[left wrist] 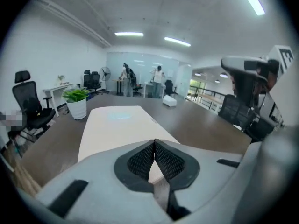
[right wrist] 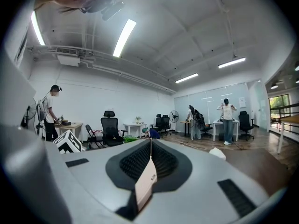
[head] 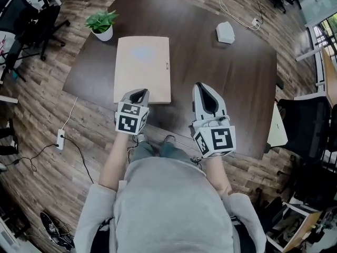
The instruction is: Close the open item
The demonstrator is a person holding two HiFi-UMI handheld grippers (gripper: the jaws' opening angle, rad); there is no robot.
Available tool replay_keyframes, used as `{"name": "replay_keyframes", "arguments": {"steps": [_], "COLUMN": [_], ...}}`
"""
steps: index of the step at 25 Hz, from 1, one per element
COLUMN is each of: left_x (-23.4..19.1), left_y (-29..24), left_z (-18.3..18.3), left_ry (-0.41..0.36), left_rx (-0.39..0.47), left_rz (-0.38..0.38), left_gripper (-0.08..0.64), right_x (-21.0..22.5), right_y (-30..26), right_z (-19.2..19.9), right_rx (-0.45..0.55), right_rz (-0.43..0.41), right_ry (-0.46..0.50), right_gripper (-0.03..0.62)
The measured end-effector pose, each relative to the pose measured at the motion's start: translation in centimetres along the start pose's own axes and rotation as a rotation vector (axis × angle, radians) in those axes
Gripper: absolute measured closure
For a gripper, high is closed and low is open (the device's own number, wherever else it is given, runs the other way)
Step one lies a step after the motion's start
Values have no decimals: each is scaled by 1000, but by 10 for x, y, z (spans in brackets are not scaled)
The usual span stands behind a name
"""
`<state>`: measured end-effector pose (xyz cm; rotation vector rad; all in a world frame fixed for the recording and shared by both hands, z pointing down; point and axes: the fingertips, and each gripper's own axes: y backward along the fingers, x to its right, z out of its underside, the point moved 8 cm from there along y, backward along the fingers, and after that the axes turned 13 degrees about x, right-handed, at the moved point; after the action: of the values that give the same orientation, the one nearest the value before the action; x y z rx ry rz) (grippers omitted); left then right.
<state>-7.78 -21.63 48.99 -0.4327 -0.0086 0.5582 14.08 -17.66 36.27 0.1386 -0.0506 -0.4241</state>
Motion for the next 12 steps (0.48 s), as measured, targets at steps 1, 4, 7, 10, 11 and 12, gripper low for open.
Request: {"name": "replay_keyframes", "arguments": {"steps": [1, 4, 7, 10, 11, 12], "left_x": [-3, -8, -10, -9, -9, -9], "left_y": [5, 20, 32, 42, 46, 49], "left_z": [-4, -14, -24, -35, -40, -44], "left_ry": [27, 69, 66, 50, 49, 51], "left_rx": [28, 91, 144, 202, 222, 242], "left_rz": [-10, -35, -58, -72, -74, -77], "left_gripper": [551, 551, 551, 551, 551, 551], "right_x": [0, -1, -1, -1, -1, -1], "right_y": [-1, -3, -5, -8, -9, -10], "right_z": [0, -1, -1, -1, -1, -2], "right_rx": [0, -1, 1, 2, 2, 3], "right_rz": [-3, -13, -21, -26, -28, -30], "right_ry": [0, -1, -2, -2, -2, -2], "right_gripper": [578, 578, 578, 578, 578, 578]}}
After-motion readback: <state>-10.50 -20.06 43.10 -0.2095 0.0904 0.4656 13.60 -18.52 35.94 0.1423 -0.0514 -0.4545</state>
